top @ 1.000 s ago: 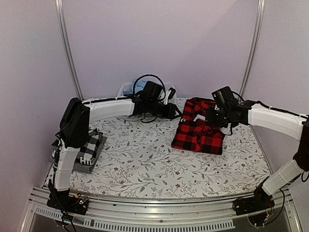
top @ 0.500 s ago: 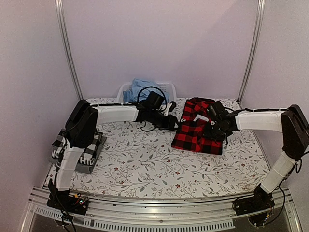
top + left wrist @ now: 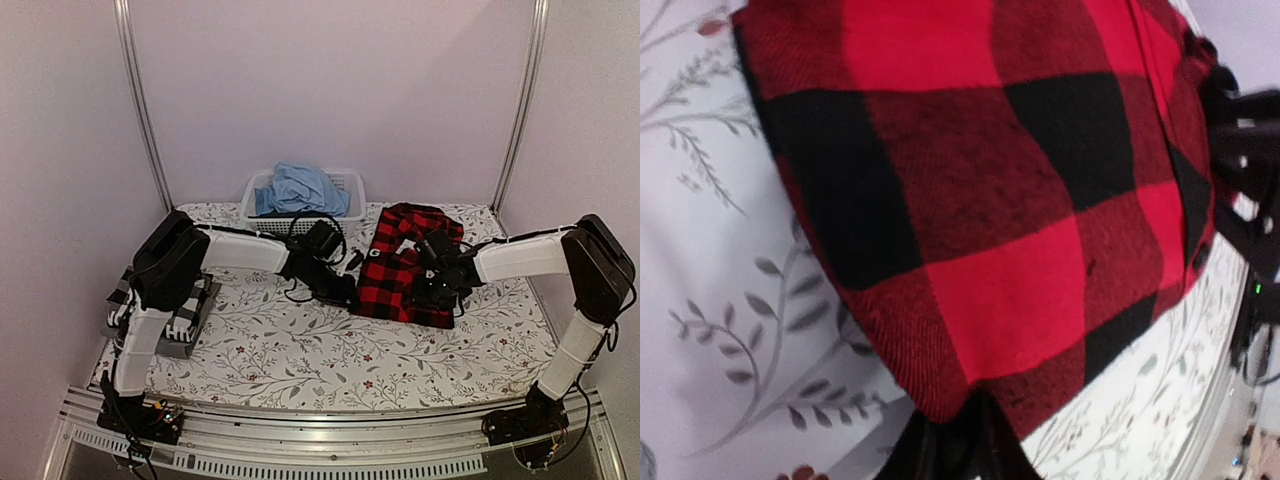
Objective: Fold and stack the long sleeve shirts
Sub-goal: Move the rectangle-folded shirt to the center of the board, then pick up the 2/3-rectangle-folded shirt from the center of the board.
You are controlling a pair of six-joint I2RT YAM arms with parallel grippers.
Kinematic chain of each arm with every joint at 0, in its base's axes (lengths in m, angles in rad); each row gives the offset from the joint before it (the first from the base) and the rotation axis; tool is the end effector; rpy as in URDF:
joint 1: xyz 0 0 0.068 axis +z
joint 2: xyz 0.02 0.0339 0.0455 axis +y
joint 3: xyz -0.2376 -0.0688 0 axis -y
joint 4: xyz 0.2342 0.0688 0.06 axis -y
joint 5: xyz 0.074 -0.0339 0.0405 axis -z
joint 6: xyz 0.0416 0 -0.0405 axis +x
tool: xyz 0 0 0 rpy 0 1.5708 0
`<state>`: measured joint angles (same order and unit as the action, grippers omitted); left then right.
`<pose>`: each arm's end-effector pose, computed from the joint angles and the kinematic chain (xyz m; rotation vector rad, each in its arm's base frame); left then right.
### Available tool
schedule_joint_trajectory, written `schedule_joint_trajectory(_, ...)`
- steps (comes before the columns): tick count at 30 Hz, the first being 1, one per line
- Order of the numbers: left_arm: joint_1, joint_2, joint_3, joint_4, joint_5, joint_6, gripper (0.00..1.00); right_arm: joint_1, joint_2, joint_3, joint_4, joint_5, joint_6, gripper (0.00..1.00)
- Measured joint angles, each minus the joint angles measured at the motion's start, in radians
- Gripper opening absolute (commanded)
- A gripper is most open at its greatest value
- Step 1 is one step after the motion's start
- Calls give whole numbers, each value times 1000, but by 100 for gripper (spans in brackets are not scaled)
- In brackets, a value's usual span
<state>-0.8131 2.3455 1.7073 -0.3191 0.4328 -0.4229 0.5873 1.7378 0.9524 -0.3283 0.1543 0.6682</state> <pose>0.3134 -0.3566 0.1006 0.7126 2.6297 -0.9858 0.2685 0.1711 0.1213 0.1563 2.6719 0.1982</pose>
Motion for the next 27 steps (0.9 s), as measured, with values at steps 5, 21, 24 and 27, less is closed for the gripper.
schedule_joint_trajectory(5,-26,-151,-241,16,10,2,0,112,-45,-51,8,-7,37,55)
schedule_joint_trajectory(21,-19,-421,-468,-1,-24,-29,38,148,-314,-145,-100,-90,121,79)
schedule_joint_trajectory(24,9,-399,-402,6,-23,-20,42,90,-372,-150,-114,-89,116,79)
schedule_joint_trajectory(27,27,-349,-334,16,-19,-15,44,35,-415,-181,-120,-83,107,79)
